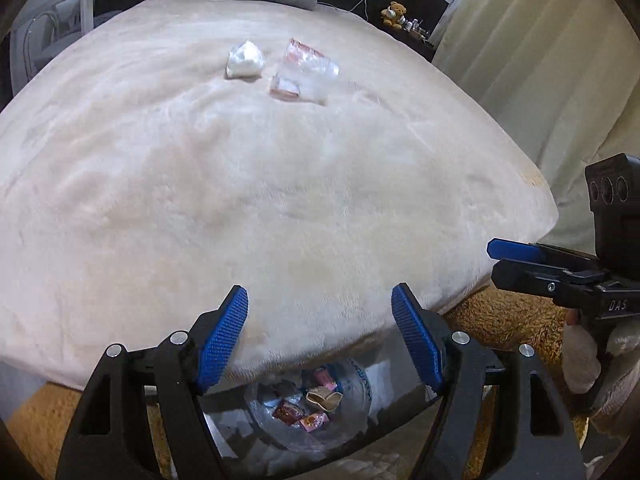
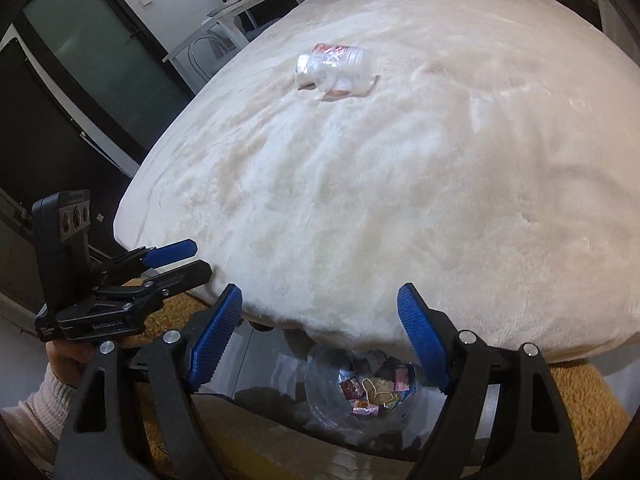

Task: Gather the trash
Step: 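Raise both tools back over the bed toward the white bag and cup, then grasp the clear cup with the right tool while the left grasps the white bag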

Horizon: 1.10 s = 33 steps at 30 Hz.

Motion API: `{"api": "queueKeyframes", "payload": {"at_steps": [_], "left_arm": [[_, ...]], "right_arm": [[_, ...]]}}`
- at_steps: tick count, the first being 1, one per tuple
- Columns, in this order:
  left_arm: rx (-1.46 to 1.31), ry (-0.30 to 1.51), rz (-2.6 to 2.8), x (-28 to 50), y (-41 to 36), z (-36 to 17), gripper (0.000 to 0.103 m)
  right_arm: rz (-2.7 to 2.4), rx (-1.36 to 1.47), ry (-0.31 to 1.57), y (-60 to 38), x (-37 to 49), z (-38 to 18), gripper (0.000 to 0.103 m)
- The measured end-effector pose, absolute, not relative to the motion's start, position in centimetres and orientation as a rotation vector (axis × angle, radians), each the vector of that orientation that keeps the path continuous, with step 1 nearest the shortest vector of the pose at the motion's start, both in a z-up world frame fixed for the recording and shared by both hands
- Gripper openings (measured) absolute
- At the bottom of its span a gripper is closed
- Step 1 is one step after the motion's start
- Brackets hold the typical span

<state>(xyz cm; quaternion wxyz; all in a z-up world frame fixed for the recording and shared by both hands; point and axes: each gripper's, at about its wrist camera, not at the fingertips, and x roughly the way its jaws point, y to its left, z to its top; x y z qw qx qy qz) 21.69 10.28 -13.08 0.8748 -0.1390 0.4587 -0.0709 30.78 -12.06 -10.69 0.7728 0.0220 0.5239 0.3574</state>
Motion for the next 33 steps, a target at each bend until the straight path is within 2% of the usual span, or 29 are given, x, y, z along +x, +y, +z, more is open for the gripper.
{"api": "queueKeyframes", "payload": {"at_steps": [10,24,26,27,33], "left_arm": [[-0.191,0.867,-0.087,26.2,14.0,-8.9,0.073],[-0.138,0.832,-0.048,32.9,19.6,-7.9,0.073],[-0.145,0.834,-0.032,33.9,21.0,-8.0,0.073],[-0.141,0.833,-0.028,34.4,21.5,-8.1,0.073],[-0.148,0.831,-0.009,37.1,24.6,-9.0,0.073]], "right_arm": [[0.687,0.089,1.125,-9.8,38.1,-8.6,0.080],[0.587,0.128,1.088,-2.5,46.6,-8.4,0.080],[0.583,0.124,1.087,-1.2,47.6,-8.7,0.082],[0.569,0.121,1.082,-0.7,48.0,-8.9,0.087],[0.488,0.101,1.085,1.7,50.7,-10.4,0.088]]}}
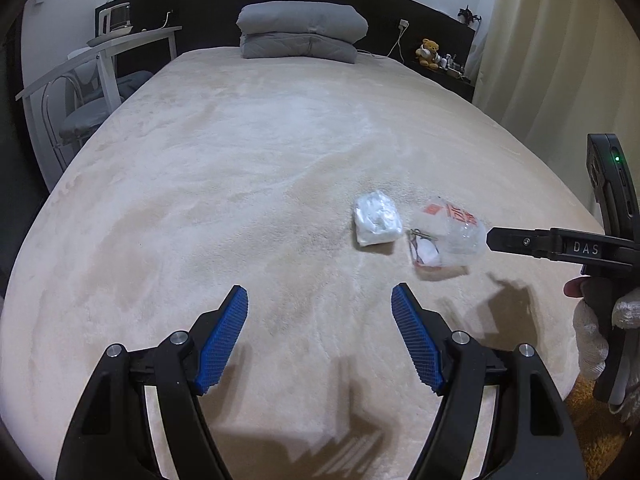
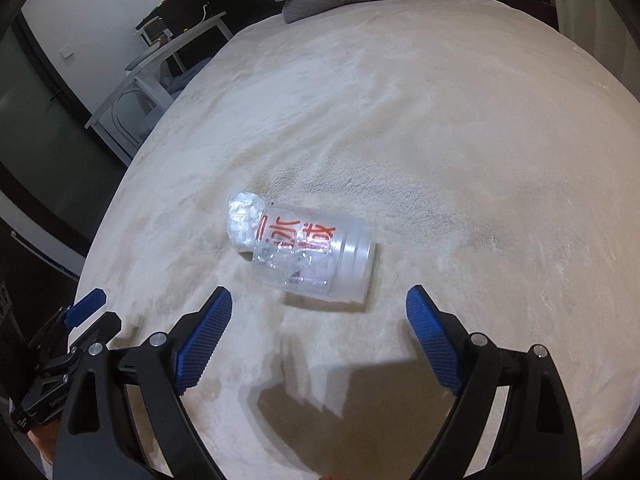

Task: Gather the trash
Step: 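Grasp the clear cup with the right tool while the left grasps the white bag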

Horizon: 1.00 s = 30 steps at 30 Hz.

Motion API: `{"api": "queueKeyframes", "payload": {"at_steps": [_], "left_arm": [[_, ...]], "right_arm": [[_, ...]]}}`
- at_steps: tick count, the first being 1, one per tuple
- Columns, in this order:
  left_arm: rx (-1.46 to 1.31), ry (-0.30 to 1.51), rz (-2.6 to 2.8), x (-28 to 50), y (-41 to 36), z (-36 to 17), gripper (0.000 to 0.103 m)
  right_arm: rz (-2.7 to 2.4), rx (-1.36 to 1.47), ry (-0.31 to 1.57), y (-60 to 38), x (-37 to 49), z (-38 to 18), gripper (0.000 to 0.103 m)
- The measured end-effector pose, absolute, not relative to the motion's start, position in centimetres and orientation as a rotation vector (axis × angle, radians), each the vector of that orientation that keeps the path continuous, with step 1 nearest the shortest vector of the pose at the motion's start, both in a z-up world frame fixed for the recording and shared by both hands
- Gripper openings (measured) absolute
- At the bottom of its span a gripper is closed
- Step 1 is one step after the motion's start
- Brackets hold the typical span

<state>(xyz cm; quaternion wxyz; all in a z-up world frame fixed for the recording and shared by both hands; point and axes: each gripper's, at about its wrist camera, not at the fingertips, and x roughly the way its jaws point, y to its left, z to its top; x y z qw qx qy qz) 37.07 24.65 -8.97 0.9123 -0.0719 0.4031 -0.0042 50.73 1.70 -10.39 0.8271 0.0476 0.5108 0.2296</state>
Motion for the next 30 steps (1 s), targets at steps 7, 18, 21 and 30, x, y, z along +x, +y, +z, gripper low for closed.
{"api": "queueKeyframes", "payload": {"at_steps": [7,18,21,30], "left_arm": [[-0.164,0.843,0.003,38.2,26.5,-10.1,0.073],[-0.164,0.868,-0.012,38.6,26.3,-11.4,0.073],[-0.175,0.867,-0.017,39.0,26.1,-11.5,0.073],[-0.165,0.860,-0.064,41.7,22.9,-11.6,0.073]], "right_arm": [[0.430,0.095,1.108,4.0,53.1,-11.7,0.091],[0.400,0.125,1.140,3.6,53.8,-12.1,0.074],[0.419,0.133,1.136,2.8,53.3,-11.4,0.074],[0.488,0.141,1.133,0.2,51.9,-9.6,0.073]]}}
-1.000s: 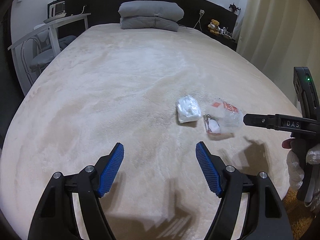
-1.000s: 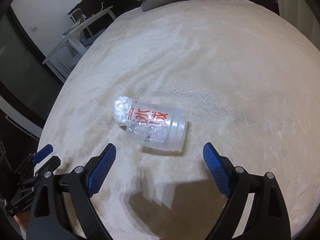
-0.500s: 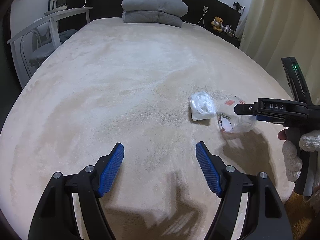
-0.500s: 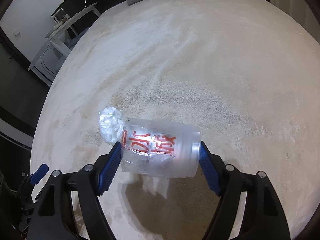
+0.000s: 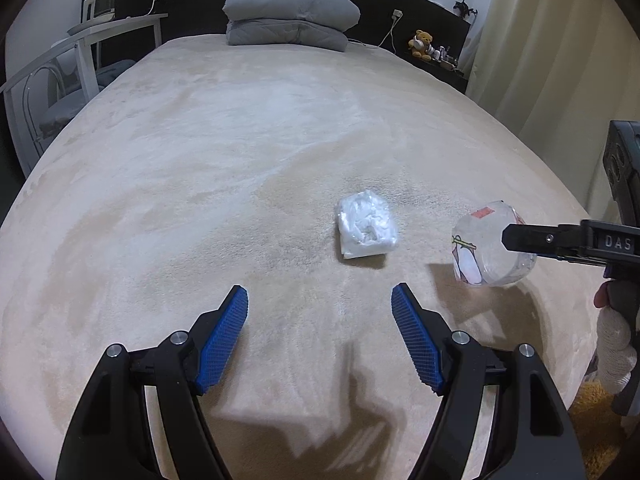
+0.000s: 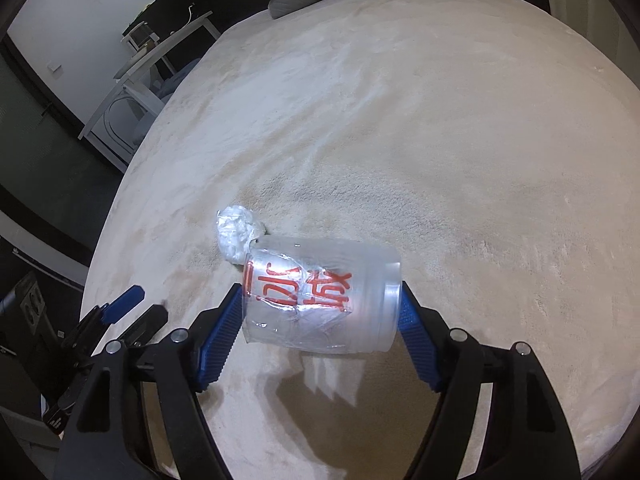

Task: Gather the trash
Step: 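Grasp the clear cup with the right tool while the left grasps the white bag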

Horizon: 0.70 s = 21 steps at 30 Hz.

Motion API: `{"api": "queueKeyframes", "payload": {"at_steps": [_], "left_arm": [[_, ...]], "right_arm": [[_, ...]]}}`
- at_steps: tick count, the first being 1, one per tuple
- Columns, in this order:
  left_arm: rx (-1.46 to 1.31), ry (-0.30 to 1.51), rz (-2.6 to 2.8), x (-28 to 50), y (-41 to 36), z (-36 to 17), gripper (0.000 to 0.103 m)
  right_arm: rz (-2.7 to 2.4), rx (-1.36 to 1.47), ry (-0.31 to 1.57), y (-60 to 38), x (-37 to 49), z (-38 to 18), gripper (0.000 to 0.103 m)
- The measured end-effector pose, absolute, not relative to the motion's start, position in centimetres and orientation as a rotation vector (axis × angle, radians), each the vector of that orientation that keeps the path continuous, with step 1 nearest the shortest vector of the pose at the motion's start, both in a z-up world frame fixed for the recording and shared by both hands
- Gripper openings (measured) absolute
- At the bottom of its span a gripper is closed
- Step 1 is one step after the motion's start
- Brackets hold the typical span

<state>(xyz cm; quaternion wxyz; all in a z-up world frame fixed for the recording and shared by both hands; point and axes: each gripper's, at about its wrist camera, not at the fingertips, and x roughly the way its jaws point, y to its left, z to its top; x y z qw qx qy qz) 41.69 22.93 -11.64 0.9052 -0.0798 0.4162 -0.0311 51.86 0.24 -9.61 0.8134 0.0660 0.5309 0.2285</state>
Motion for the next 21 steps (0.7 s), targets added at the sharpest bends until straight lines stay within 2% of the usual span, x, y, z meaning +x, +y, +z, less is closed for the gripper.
{"api": "queueKeyframes", "payload": {"at_steps": [17,19,20,21], "left_arm": [[-0.203,0.880,-0.091,49.6,19.6,-14.4,0.073],[-0.206,0.888,-0.097,50.3,19.3,-14.8,0.072],[-0.201,0.885,-0.101,50.5,19.1,-14.9,0.068],[-0.193,0.889,-0.102,50.7,18.9,-15.0,0.060]], "right_arm": [[0.552,0.137,1.106,-5.0,50.1,-7.7,0.073],[0.553,0.139,1.104,-5.5,50.1,-7.6,0.073],[0.552,0.139,1.102,-5.8,50.1,-7.6,0.073],[0.552,0.137,1.100,-6.0,50.1,-7.5,0.073]]}}
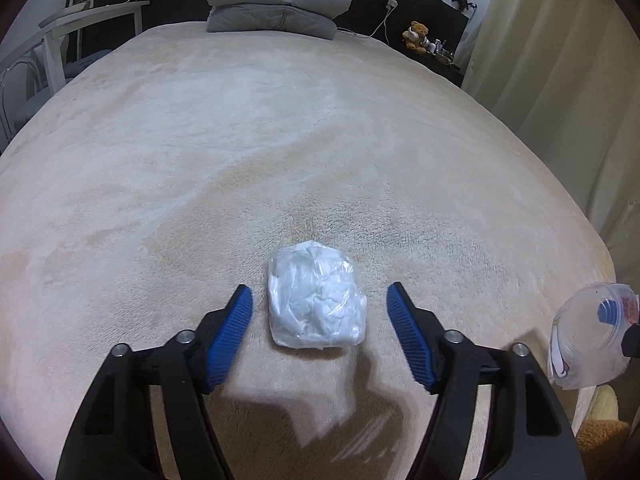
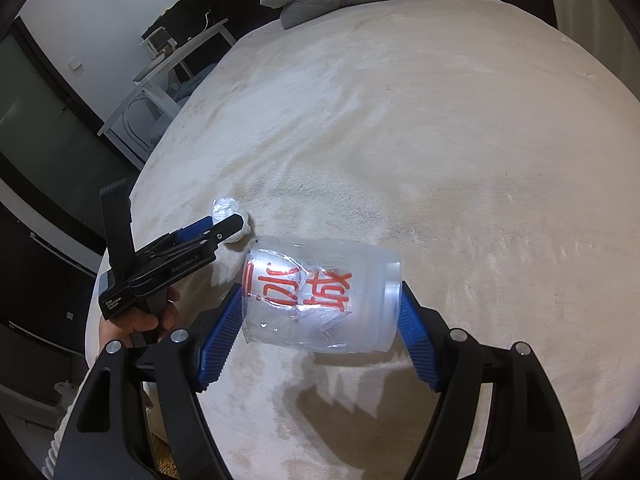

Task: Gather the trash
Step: 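Grasp the clear cup with the right tool while the left grasps the white bag, then carry the white bag and clear cup with both tools down over the clear bin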

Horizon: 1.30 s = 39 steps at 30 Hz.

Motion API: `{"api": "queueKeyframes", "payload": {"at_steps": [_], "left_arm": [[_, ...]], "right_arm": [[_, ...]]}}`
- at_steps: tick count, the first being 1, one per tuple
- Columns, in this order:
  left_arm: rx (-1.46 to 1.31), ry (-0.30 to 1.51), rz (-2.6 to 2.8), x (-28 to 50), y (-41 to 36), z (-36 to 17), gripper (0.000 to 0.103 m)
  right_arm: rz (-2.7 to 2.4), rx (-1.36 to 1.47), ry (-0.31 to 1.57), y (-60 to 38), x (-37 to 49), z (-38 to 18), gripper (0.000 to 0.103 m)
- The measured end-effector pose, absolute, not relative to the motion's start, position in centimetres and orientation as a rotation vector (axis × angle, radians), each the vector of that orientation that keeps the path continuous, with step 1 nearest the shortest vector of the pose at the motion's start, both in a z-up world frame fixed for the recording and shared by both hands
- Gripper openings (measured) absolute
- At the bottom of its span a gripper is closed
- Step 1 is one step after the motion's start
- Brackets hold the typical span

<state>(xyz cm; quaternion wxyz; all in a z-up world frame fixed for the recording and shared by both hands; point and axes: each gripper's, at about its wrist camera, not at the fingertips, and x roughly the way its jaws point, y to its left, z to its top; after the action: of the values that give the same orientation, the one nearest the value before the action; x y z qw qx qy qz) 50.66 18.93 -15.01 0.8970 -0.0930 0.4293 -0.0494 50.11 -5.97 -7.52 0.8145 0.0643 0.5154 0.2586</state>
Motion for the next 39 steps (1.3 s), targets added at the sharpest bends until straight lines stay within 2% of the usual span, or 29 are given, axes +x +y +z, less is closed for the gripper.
{"api": "queueKeyframes", "payload": {"at_steps": [2,7,22,39], "left_arm": [[-0.170,0.906,-0.097,51.0,18.4,-15.3,0.053],[-0.133,0.904,-0.081,51.0,17.9,-15.2,0.046],[-0.132,0.814,-0.107,45.3,15.6,-9.7,0.044],[-0.234,0.709,-0.159,30.5,10.7,-5.0,0.044]], "right_arm": [[0.554,0.136,1.098,-6.3,50.0,-7.5,0.073],[0.552,0.142,1.100,-6.9,49.9,-7.4,0.073],[0.549,0.169,1.048,-9.6,44.4,-4.1,0.073],[0.582,0.143,0.963,-13.6,31.4,2.5,0.073]]}}
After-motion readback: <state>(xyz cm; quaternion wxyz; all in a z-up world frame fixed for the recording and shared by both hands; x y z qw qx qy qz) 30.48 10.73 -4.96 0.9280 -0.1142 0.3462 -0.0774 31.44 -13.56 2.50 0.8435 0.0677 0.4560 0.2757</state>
